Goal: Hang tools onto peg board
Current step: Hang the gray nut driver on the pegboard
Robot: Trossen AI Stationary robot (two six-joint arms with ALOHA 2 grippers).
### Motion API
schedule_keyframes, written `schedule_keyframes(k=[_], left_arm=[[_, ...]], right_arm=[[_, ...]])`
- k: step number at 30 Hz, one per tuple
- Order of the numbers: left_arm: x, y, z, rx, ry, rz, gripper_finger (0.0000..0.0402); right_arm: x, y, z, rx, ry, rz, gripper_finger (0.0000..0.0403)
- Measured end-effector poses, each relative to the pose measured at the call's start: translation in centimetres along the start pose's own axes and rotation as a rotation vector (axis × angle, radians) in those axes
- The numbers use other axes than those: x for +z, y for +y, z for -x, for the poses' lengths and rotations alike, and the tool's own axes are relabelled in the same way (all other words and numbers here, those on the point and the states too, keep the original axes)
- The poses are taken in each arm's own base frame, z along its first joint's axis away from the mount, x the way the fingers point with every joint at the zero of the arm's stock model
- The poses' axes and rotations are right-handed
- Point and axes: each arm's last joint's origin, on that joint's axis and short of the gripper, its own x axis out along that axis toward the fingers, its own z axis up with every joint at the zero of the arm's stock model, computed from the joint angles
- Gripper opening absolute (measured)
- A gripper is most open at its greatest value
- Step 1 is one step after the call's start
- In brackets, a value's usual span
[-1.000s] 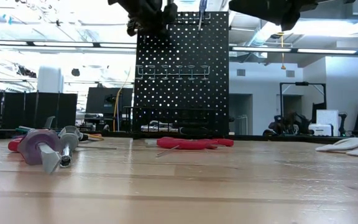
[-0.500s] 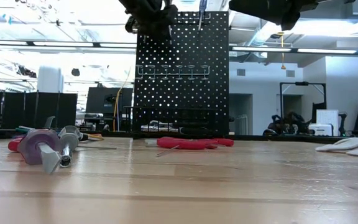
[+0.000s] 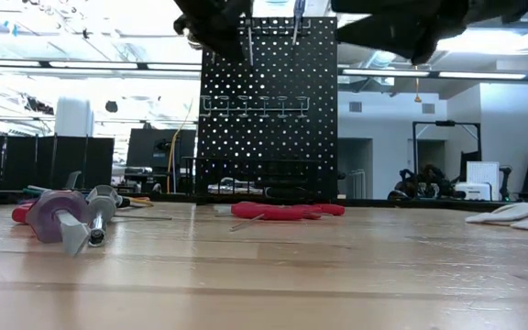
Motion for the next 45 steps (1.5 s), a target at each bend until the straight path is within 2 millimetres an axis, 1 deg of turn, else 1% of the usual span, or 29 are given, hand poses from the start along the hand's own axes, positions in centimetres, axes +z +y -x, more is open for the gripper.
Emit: schedule_keyframes(k=[2,4,7,10,12,13,15,17,20,23,26,28,31,33,36,40,45], left_arm=[[-1.3,-1.8,1.2,-0.033,0.022,-0.024,0.0134],[-3.5,-3.5,2.4,-0.023,0.054,-0.062,0.0134],[-7.9,-5.7,4.7,0.008,0.092,-0.095,0.0134],[-12.5,-7.3,6.5,-0.013,0.1,-0.07,0.0134],[-15.2,-7.8,7.3,-0.001,0.067,-0.046,0.0134],[-16.3,-7.8,7.6,0.027,0.018,-0.033,0.0134],[-18.1,-7.5,7.6,0.082,-0.069,0.002,0.0134],[-19.4,-6.9,7.5,0.124,-0.127,0.061,0.0134],[-20.5,-6.2,7.7,0.136,-0.125,0.105,0.0134],[-21.0,-5.7,8.0,0.142,-0.093,0.115,0.0134],[-21.3,-5.3,8.5,0.145,-0.101,0.126,0.0134],[-21.4,-5.0,8.7,0.151,-0.103,0.128,0.0134],[-21.5,-4.9,8.9,0.152,-0.108,0.149,0.0134],[-21.5,-4.8,8.9,0.152,-0.114,0.15,0.0134],[-21.5,-4.8,8.9,0.154,-0.117,0.148,0.0134],[-21.5,-4.8,8.9,0.153,-0.118,0.15,0.0134],[-21.4,-4.8,8.9,0.153,-0.119,0.157,0.0134]], right_arm=[[-0.2,-0.4,-0.6,0.049,0.032,-0.038,0.0265],[-0.5,-1.0,-1.3,0.093,0.072,-0.092,0.0265],[-0.8,-1.9,-2.5,0.124,0.149,-0.177,0.0265],[-0.6,-2.0,-4.3,0.102,0.203,-0.234,0.0265],[-0.2,-1.5,-6.2,0.109,0.233,-0.243,0.0265],[0.2,-1.2,-7.3,0.115,0.251,-0.241,0.0265],[0.6,-0.6,-9.8,0.103,0.305,-0.224,0.0265],[0.9,-0.4,-12.6,0.056,0.359,-0.201,0.0265],[1.3,-0.8,-16.4,-0.018,0.436,-0.194,0.0265],[1.4,-1.4,-19.8,-0.021,0.496,-0.209,0.0265],[0.8,-1.7,-22.4,-0.005,0.544,-0.221,0.0265],[0.1,-2.0,-23.7,-0.017,0.573,-0.219,0.0265],[-0.5,-2.2,-25.1,-0.011,0.596,-0.227,0.0265],[-0.7,-2.2,-26.0,0.022,0.595,-0.238,0.0265],[-1.8,-2.1,-26.9,0.041,0.609,-0.229,0.0265],[-3.0,-1.8,-27.8,0.048,0.618,-0.229,0.0265],[-4.5,-1.7,-28.3,0.072,0.656,-0.232,0.0265]])
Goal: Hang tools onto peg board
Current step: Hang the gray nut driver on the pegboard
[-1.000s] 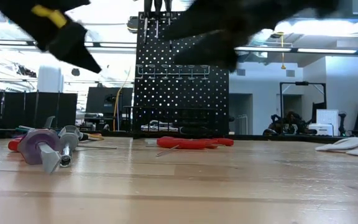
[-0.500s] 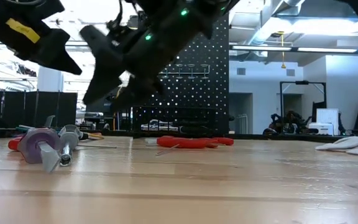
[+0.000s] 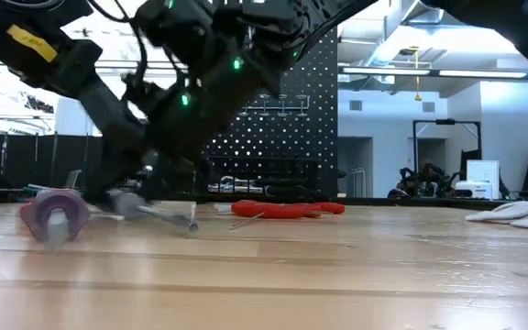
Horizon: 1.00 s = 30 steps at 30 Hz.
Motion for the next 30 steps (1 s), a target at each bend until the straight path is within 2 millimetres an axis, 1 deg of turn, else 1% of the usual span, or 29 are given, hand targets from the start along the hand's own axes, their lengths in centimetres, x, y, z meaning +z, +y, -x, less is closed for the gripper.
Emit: schedule_keyframes(k=[7,9,11,12,15,16,19,21,25,27,30], left_arm=[[0.0,0.0,0.0,-0.001,-0.003,0.003,0.0134],[0.0,0.0,0.0,-0.001,-0.003,0.003,0.0134],[0.0,0.0,0.0,-0.002,-0.003,0.004,0.0134],[0.0,0.0,0.0,-0.001,-0.003,0.004,0.0134],[0.0,0.0,0.0,-0.003,-0.003,0.003,0.0134],[0.0,0.0,0.1,-0.005,-0.004,0.0,0.0134],[-0.1,-0.1,0.3,-0.016,-0.007,-0.011,0.0134],[-0.2,-0.1,0.5,-0.026,-0.01,-0.01,0.0134],[-0.7,0.0,0.8,-0.051,-0.04,0.023,0.0134],[-1.1,-0.3,0.7,-0.072,-0.075,0.075,0.0134],[-1.5,-1.1,0.6,-0.107,-0.117,0.118,0.0134]], right_arm=[[0.1,-0.4,-0.1,0.012,0.017,-0.001,0.0264],[0.0,-0.6,-0.1,0.006,0.025,0.001,0.0254],[0.1,-0.9,-0.1,-0.004,0.036,0.012,0.0229],[0.1,-1.1,-0.1,-0.007,0.041,0.02,0.0209],[0.3,-1.3,0.0,-0.009,0.036,0.07,0.0133],[0.5,-1.4,0.2,-0.013,0.032,0.095,0.0115],[1.1,-1.6,1.1,-0.063,0.01,0.148,0.0114],[1.5,-1.8,2.4,-0.101,-0.022,0.175,0.0114],[2.3,-2.4,7.0,-0.118,-0.147,0.176,0.0114],[1.9,-2.9,9.6,-0.099,-0.241,0.176,0.0114],[0.7,-3.6,13.5,-0.045,-0.437,0.176,0.0114]])
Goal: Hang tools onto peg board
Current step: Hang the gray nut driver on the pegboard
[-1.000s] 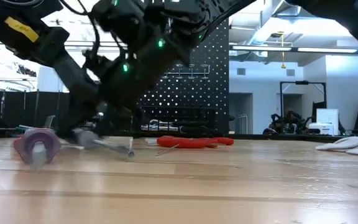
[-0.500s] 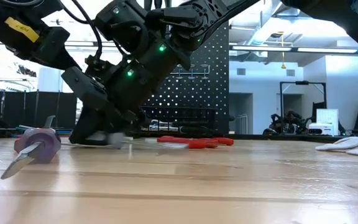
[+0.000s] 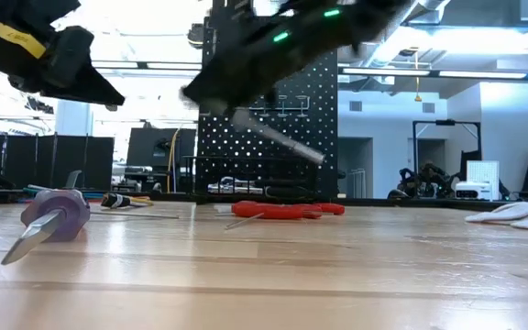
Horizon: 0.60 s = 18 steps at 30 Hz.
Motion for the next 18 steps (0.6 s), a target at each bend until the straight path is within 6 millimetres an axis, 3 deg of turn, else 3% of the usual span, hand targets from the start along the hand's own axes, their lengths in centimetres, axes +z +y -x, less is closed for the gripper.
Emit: schedule_keyframes(k=[5,8,12,18], left_arm=[[-0.1,-2.4,-1.2,-0.047,0.012,-0.021,0.0134],[0.6,-3.9,-2.7,-0.113,0.06,-0.054,0.0134],[1.8,-5.5,-5.2,-0.323,0.046,-0.045,0.0134],[3.1,-6.8,-7.9,-0.621,-0.135,0.0,0.0134]], right_arm=[[0.2,-0.5,6.8,0.083,-0.404,-0.012,0.0114],[-0.3,-0.4,9.8,0.113,-0.551,0.009,0.0114],[0.5,0.2,12.8,0.146,-0.706,0.032,0.0114],[1.9,2.0,15.8,0.184,-0.817,0.109,0.0114]])
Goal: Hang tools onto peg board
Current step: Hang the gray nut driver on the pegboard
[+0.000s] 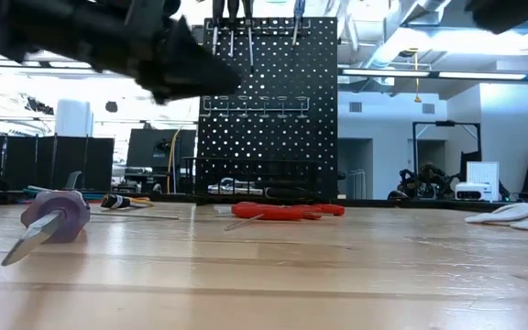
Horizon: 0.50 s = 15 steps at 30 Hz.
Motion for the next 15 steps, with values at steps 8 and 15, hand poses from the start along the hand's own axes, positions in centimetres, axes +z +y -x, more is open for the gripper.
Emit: schedule_keyframes(k=[8,15], left_arm=[[1.5,0.0,-4.6,-0.197,-0.233,-0.045,0.0136],[3.5,-0.6,-8.8,-0.297,-0.238,-0.038,0.0165]], right_arm=[[1.4,1.1,0.4,0.039,-0.076,0.022,0.0114],[1.5,1.2,0.5,0.048,-0.086,0.043,0.0114]])
